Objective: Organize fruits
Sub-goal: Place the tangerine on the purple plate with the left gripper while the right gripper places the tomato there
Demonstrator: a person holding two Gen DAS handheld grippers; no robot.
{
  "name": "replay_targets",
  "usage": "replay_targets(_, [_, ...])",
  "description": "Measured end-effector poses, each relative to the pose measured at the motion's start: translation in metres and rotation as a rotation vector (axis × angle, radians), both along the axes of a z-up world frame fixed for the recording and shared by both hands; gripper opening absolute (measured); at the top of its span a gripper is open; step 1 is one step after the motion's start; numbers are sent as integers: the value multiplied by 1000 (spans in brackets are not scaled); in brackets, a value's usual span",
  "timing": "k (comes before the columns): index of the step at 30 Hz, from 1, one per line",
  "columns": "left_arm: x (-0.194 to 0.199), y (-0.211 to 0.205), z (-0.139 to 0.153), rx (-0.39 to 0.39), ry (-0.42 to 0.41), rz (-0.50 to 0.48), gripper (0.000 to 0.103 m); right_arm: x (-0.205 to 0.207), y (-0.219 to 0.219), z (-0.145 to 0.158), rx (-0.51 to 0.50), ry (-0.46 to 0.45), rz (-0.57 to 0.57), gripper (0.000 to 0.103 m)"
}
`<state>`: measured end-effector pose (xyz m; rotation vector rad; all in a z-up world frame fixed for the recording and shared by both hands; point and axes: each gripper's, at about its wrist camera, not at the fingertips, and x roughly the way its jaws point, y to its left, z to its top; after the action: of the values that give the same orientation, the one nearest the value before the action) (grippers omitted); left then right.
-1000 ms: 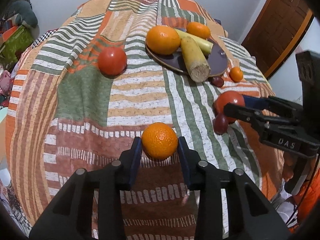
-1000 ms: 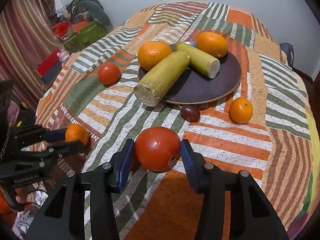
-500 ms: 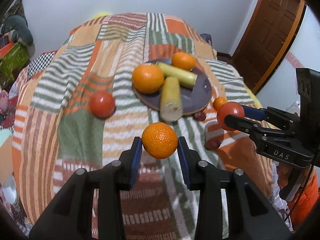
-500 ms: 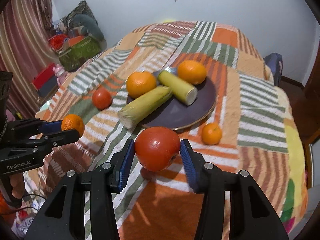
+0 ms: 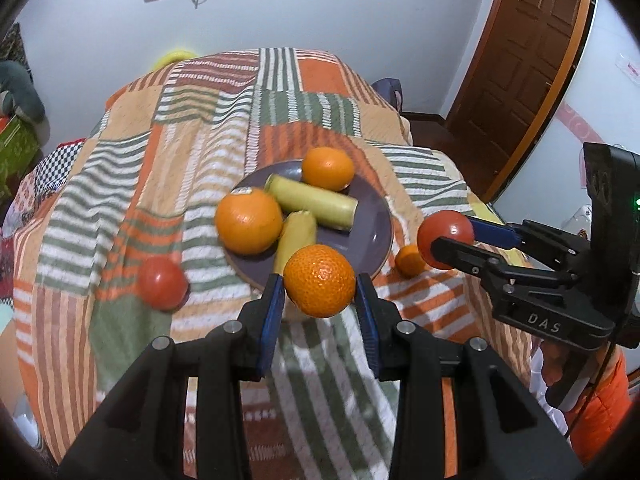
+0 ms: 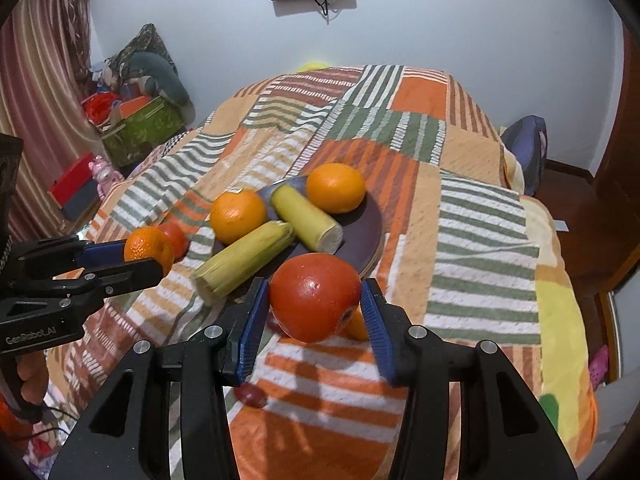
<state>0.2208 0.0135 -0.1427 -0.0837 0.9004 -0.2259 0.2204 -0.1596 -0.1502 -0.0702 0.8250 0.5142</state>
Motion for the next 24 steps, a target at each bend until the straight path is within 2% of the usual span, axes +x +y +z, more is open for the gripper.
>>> replay_targets(13, [52, -27, -8, 7, 5, -58, 36, 43, -7, 3, -11, -37, -12, 44])
replay_targets(24, [86, -42, -27, 3, 43, -82, 36, 73, -1, -12, -22, -21, -2, 44])
